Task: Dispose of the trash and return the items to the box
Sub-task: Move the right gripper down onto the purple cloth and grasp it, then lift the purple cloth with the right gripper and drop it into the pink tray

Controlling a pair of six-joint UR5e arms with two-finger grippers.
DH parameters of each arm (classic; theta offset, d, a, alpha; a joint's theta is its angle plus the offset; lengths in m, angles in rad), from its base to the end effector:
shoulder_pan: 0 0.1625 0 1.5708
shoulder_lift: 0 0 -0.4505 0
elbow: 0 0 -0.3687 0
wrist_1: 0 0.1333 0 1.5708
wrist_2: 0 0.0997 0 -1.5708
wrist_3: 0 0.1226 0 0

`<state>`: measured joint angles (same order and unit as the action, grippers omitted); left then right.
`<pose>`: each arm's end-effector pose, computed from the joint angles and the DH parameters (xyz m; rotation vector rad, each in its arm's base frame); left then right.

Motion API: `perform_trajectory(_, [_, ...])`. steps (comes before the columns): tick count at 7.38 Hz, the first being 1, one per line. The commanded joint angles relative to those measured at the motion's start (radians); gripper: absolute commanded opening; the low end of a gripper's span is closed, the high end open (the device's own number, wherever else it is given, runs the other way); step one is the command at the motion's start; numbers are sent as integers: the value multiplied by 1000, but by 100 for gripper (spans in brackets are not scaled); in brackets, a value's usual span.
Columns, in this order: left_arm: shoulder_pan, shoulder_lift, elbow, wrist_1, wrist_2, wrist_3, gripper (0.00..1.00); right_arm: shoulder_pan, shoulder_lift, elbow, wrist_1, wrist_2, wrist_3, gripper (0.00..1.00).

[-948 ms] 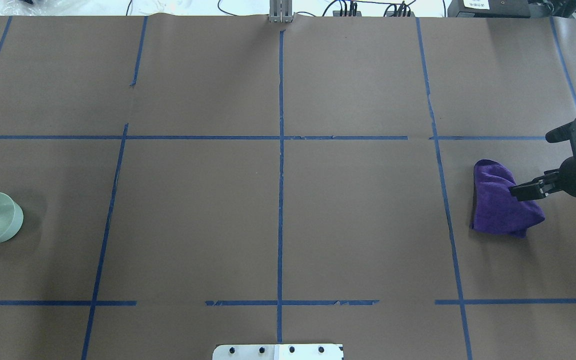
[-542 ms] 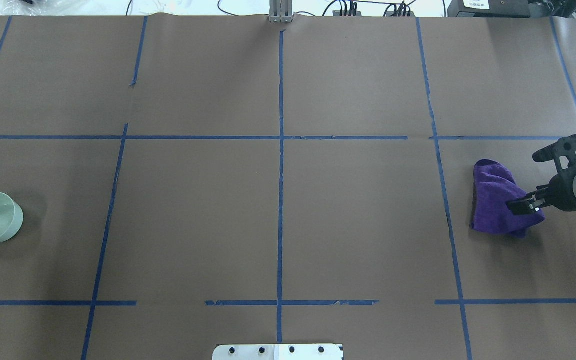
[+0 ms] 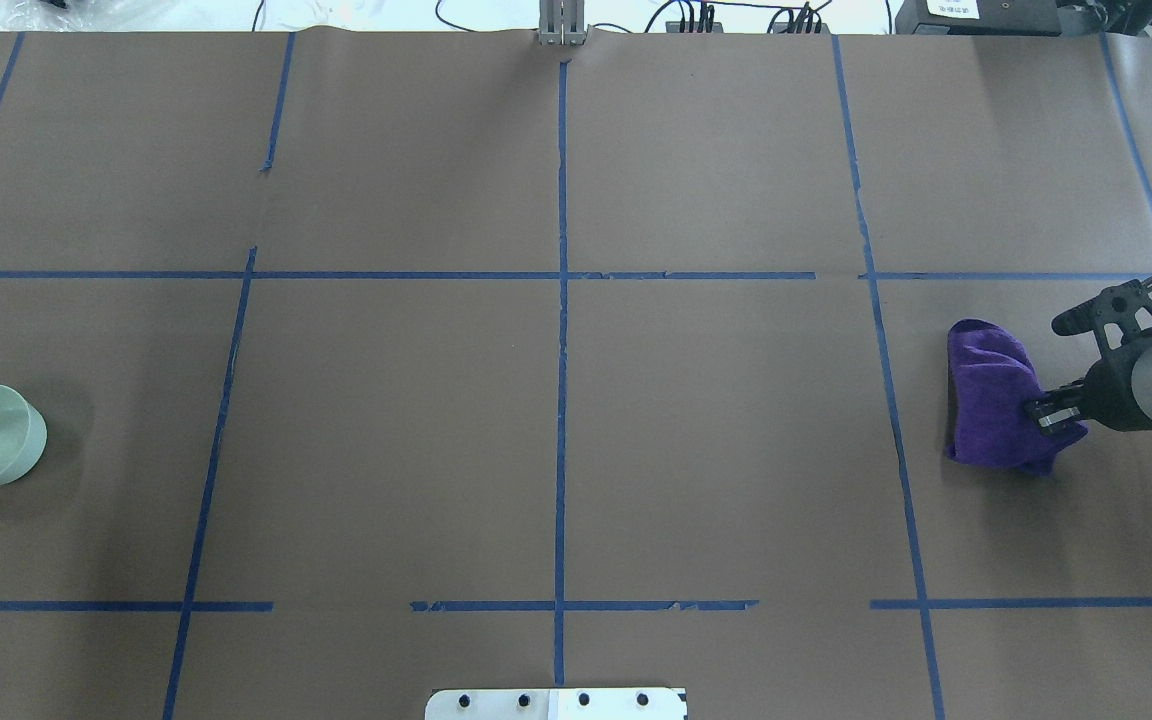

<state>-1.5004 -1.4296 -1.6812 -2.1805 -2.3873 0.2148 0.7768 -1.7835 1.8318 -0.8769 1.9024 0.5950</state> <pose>-0.0133 -0.4365 0.6356 0.6072 0.7583 0.4988 -0.2376 -0.3645 0.6031 0.3639 -0.7161 -0.3113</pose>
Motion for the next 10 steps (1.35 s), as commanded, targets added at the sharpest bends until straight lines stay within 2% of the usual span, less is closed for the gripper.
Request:
perform_trajectory(1, [0,-2,0,1,0,-3,100,-2,10,17,-16,-5,0,0])
perform_trajectory(2, [0,-14,-9,51,0,-5,100,28,9,44,-63,13,-6,0])
perform_trajectory(3, [-1,-75,-58,226,3,-5,100,82,6,94,-150,49,-27,0])
perform_trajectory(4, [-1,-107,-127,404,13,3,100,170,7,133,-234,102,-152,0])
perform_trajectory(5, [-30,-111,-155,469,13,5,100,306,6,136,-287,197,-320,0])
perform_trajectory(6, [-87,-135,-160,476,8,5,100,466,-1,129,-350,292,-516,0])
perform_trajectory(7, [-102,-158,-160,485,8,5,100,645,4,129,-498,340,-793,0])
perform_trajectory(8, [-103,-158,-157,501,10,3,100,780,15,126,-665,343,-1048,0])
perform_trajectory(9, [-101,-155,-155,508,11,3,100,923,112,85,-818,342,-1260,0])
perform_trajectory(10, [-101,-154,-160,511,11,-3,100,1019,154,4,-868,328,-1466,0])
